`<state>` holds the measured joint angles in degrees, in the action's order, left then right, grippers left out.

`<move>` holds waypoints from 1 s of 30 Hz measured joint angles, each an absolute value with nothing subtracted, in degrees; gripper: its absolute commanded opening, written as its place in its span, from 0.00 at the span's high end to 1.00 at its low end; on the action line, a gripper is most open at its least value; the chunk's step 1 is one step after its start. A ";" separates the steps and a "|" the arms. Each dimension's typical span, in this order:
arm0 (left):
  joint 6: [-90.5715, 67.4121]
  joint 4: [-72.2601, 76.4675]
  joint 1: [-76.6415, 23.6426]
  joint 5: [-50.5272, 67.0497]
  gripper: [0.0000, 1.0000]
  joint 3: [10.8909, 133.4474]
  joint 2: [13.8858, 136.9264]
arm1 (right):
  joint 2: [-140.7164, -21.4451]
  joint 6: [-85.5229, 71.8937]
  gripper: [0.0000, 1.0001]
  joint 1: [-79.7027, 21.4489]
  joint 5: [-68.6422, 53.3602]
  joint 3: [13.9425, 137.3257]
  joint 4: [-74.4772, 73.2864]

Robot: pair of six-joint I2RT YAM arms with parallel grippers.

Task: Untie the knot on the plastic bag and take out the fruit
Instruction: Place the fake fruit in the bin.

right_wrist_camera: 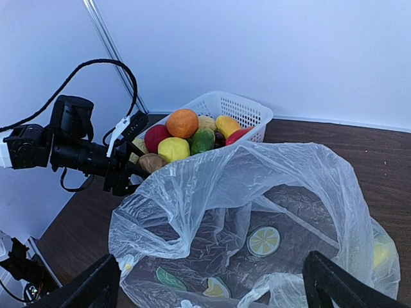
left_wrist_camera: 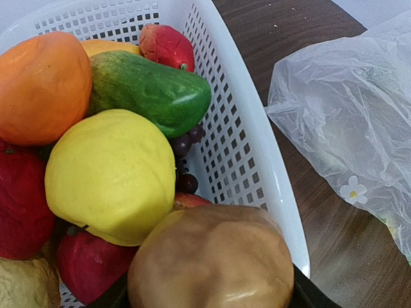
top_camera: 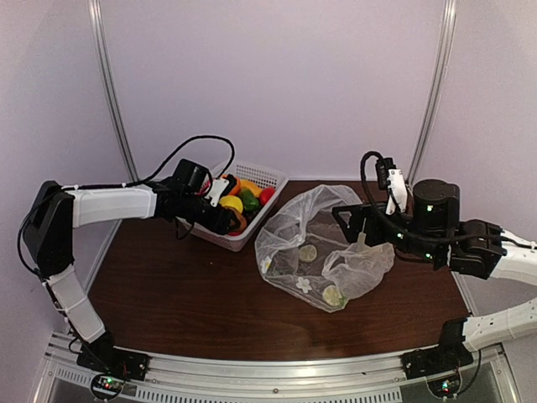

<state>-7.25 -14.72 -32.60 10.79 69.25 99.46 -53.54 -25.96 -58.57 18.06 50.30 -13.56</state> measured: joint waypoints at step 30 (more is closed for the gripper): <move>-10.04 -17.41 -31.33 8.69 0.04 70.76 99.04 | -53.45 -27.44 0.00 -58.08 17.85 49.06 -13.54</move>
<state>-10.04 -17.41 -31.33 8.69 70.76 99.04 -53.45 -27.44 -58.08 17.85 49.06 -13.54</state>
